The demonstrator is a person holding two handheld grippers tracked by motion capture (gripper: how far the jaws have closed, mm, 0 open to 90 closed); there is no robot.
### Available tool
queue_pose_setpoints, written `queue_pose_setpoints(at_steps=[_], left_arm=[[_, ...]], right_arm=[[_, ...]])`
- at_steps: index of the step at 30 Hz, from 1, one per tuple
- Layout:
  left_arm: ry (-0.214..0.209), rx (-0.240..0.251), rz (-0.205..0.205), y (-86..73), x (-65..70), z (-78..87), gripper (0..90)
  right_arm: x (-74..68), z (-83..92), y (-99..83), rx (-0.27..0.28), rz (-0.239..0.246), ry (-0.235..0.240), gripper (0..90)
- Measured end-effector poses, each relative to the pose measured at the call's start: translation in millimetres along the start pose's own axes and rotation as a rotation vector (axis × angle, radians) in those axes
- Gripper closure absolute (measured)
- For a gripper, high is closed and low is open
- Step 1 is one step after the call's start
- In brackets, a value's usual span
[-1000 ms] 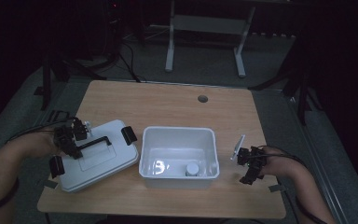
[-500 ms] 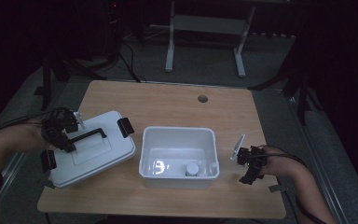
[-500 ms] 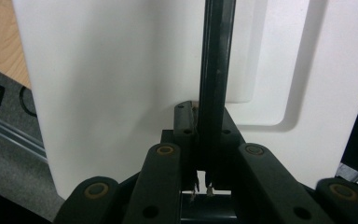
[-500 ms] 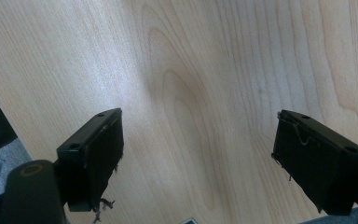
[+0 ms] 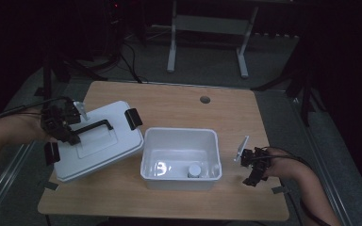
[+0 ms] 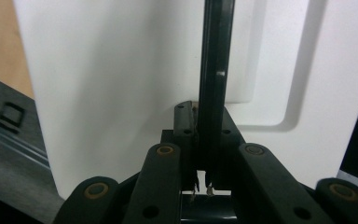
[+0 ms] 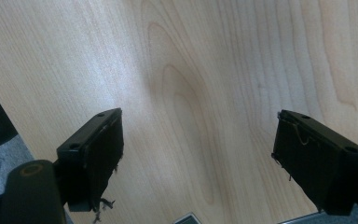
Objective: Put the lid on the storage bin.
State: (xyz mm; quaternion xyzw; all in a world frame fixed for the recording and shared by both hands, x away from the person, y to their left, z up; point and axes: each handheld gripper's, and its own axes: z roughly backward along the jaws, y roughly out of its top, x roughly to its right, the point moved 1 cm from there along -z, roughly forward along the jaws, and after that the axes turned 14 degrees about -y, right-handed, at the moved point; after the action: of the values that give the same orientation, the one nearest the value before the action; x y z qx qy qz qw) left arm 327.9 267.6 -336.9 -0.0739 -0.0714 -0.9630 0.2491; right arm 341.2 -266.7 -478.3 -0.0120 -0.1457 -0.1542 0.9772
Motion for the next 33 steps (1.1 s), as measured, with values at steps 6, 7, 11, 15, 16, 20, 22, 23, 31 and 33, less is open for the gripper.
queue_pose_setpoints(at_steps=[6,7,11,15,16,20,22,23,31,33], left_arm=[[-0.002,-0.011,-0.036,20.2,7.3,3.2,83.6],[-0.002,-0.011,-0.036,20.2,7.3,3.2,83.7],[-0.002,-0.016,-0.063,35.2,11.2,4.0,83.7],[0.003,-0.029,-0.086,47.8,14.2,1.4,83.6],[0.006,-0.039,-0.105,55.0,16.3,-0.1,83.7],[-0.005,-0.045,-0.128,66.3,19.3,-3.0,83.6],[-0.003,-0.044,-0.143,73.2,21.3,-4.8,83.6],[-0.011,-0.048,-0.15,76.9,22.2,-5.9,83.6],[-0.019,-0.057,-0.222,107.1,33.9,-12.2,83.6],[-0.017,-0.06,-0.241,114.2,37.3,-13.4,83.6]], right_arm=[[0.2,2.9,2.5,0.006,0.005,-0.005,15.7],[0.2,2.9,2.5,0.006,0.005,-0.005,15.7],[-0.7,2.5,2.1,0.004,0.007,-0.004,15.7],[-0.8,1.5,1.1,0.002,0.006,-0.002,15.7],[-1.0,1.2,0.7,0.0,0.007,-0.002,15.7],[-0.9,1.1,0.3,0.0,0.005,-0.003,15.7],[-1.2,1.1,0.5,0.001,0.006,-0.002,15.7],[-1.4,0.9,0.7,0.001,0.007,-0.002,15.7],[-2.4,-0.7,2.6,0.003,0.013,-0.001,15.7],[-2.9,-0.9,3.0,0.004,0.014,-0.001,15.7]])
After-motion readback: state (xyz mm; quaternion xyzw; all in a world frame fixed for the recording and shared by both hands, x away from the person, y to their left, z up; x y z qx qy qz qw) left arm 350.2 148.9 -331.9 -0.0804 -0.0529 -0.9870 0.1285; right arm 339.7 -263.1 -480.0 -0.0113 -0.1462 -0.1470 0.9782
